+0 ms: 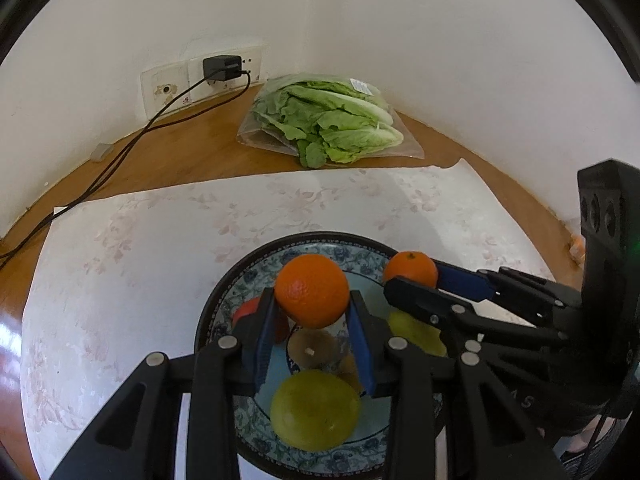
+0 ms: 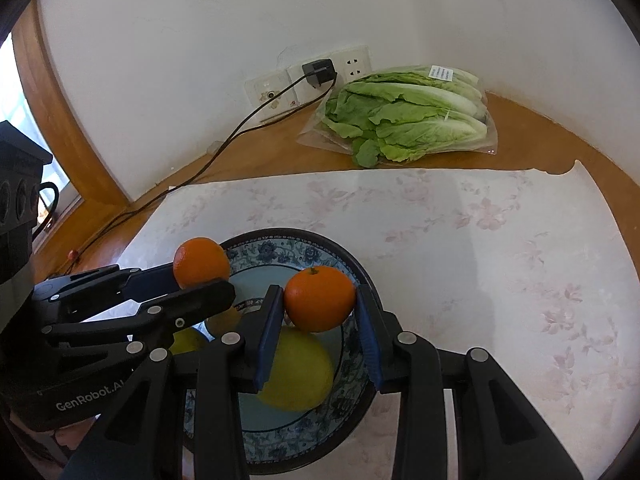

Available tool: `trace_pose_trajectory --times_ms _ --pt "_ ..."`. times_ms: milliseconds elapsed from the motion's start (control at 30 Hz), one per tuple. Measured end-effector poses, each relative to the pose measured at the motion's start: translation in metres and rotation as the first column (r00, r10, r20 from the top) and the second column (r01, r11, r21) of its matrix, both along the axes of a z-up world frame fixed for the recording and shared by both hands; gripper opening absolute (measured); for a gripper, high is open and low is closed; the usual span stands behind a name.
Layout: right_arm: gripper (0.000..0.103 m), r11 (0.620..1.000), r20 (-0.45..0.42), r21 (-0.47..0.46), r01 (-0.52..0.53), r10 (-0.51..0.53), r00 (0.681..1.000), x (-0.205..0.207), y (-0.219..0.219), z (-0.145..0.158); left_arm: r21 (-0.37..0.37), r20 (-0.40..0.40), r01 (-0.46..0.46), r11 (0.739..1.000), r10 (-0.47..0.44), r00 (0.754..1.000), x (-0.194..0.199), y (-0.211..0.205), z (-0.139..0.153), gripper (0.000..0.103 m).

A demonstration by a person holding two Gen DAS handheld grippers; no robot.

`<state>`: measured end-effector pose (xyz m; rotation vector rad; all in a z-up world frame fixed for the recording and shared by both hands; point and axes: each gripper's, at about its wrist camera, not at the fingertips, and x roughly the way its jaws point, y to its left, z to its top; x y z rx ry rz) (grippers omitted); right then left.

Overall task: Organize fruits
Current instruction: 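Open the right tool onto the plate while the left tool releases its orange there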

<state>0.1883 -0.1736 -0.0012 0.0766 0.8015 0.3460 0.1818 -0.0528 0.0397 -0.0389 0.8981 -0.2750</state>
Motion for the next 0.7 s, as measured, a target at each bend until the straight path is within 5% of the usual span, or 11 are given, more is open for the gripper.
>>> trace_pose_trajectory --times_ms 333,433,700 --pt "0.038 0.999 -0.001 0.038 0.023 -0.023 1.000 0.001 -0.010 0.001 -0.010 -0.038 0.050 0.999 -0.050 0.998 0.014 -0.007 -0.001 0.036" --pt "0.048 0.998 -0.001 0.054 0.031 -0.031 1.000 -0.003 -0.015 0.004 0.000 -0.052 0.048 0.999 -0.048 0.997 0.018 -0.009 -0.001 0.036" --pt "0.052 0.997 0.028 0.075 0.036 -0.039 0.999 -0.025 -0.024 0.020 0.110 -0.125 0.042 0.993 -0.028 0.992 0.037 -0.028 -0.009 0.036"
